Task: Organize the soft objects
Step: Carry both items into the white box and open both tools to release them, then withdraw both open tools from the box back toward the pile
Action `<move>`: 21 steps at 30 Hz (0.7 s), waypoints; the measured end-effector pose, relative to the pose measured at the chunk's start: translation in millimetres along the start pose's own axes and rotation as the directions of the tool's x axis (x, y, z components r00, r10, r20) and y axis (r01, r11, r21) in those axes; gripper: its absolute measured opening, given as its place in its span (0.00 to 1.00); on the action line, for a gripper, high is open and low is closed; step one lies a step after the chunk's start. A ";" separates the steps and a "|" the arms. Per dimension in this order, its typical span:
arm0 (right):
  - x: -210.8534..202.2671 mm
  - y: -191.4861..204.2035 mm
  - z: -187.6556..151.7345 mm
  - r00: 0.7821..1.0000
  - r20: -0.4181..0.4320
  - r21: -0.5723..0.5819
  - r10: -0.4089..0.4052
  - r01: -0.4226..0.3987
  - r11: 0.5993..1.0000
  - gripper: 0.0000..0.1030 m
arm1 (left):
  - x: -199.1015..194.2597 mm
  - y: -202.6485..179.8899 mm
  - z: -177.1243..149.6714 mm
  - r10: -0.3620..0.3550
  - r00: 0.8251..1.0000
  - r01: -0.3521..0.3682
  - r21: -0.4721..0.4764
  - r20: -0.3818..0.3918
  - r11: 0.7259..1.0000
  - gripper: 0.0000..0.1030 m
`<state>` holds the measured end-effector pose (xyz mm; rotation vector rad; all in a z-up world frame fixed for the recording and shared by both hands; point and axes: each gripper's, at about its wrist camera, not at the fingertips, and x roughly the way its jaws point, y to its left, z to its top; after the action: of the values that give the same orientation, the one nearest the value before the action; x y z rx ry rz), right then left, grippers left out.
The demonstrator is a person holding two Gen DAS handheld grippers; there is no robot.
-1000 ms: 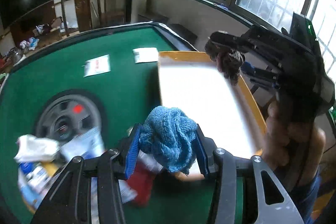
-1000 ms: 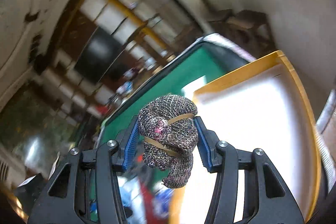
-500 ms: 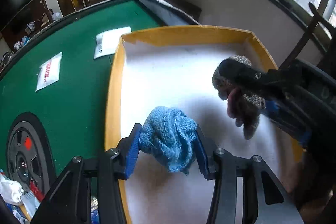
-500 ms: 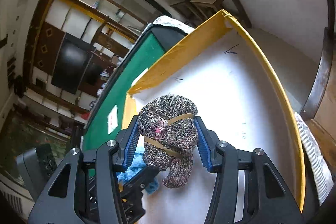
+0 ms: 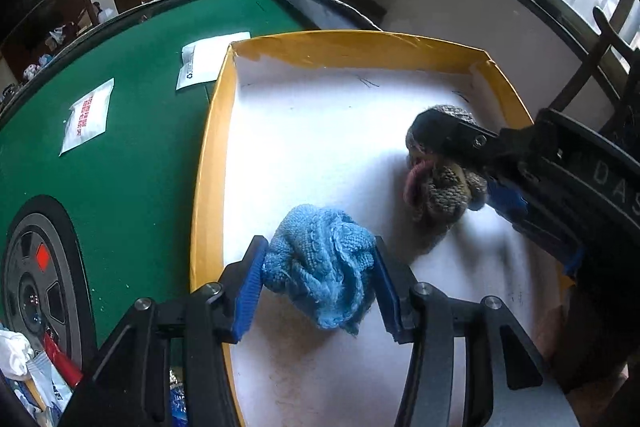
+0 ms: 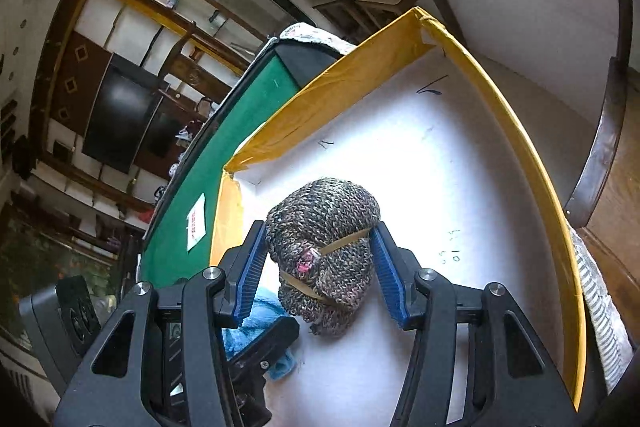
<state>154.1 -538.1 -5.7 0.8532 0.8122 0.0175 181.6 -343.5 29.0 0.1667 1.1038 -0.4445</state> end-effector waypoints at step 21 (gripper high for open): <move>-28.0 9.1 0.9 0.995 0.091 -0.043 0.030 -0.026 0.999 0.52 | -7.7 11.1 -2.0 -0.090 0.996 0.089 -0.046 -0.020 0.995 0.51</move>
<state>137.6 -541.7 18.5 0.8195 0.7116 0.0197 181.7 -330.8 34.0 0.0829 1.1447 -0.4985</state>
